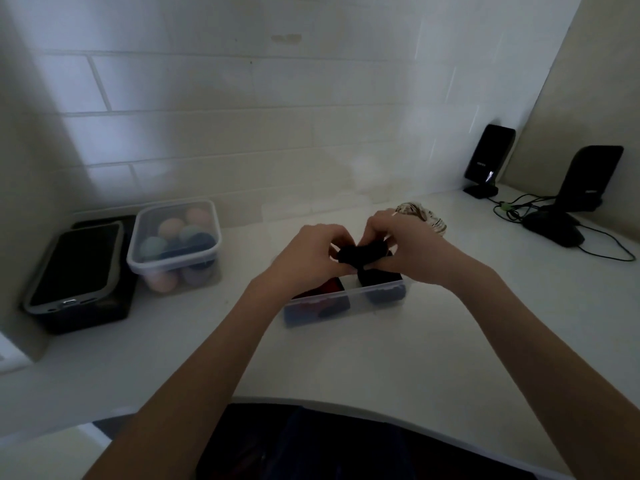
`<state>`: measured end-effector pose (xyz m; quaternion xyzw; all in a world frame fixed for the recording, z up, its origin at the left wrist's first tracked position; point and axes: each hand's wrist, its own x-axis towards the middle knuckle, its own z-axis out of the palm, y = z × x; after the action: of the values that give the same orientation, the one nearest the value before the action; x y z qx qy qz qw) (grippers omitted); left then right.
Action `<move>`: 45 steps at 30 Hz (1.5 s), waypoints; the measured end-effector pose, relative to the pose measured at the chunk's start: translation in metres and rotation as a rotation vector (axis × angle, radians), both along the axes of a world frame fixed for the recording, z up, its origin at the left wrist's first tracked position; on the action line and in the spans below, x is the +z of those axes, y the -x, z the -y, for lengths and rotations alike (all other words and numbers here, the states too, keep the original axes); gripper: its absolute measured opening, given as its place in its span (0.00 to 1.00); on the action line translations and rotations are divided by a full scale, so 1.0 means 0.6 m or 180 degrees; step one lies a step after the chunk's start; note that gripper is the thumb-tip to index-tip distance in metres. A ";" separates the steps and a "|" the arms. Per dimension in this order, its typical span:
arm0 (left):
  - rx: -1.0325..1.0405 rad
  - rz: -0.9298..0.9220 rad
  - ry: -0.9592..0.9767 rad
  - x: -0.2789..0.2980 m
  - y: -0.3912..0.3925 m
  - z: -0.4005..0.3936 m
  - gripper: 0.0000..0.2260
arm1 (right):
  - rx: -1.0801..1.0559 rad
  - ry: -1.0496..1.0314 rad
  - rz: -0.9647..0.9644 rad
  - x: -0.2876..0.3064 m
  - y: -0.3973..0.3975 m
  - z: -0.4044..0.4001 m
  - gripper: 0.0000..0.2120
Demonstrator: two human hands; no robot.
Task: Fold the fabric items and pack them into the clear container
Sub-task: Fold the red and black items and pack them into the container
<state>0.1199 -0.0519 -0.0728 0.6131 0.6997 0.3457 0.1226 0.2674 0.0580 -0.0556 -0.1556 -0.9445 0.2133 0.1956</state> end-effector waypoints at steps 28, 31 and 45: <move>0.0056 -0.0814 0.0829 0.020 0.030 0.055 0.11 | 0.0089 -0.0207 0.2194 0.004 0.035 -0.010 0.25; -0.0018 -0.0849 0.1032 0.021 0.020 0.047 0.14 | 0.0171 -0.0348 0.2487 0.011 0.048 -0.002 0.27; -0.0061 -0.0428 0.0704 0.053 0.044 0.066 0.16 | -0.0514 0.0496 0.0663 0.052 -0.018 -0.048 0.10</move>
<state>0.0935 -0.0914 -0.0409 0.6243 0.7343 0.2233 0.1456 0.2781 0.0866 -0.0245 -0.2671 -0.9246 0.2522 0.1003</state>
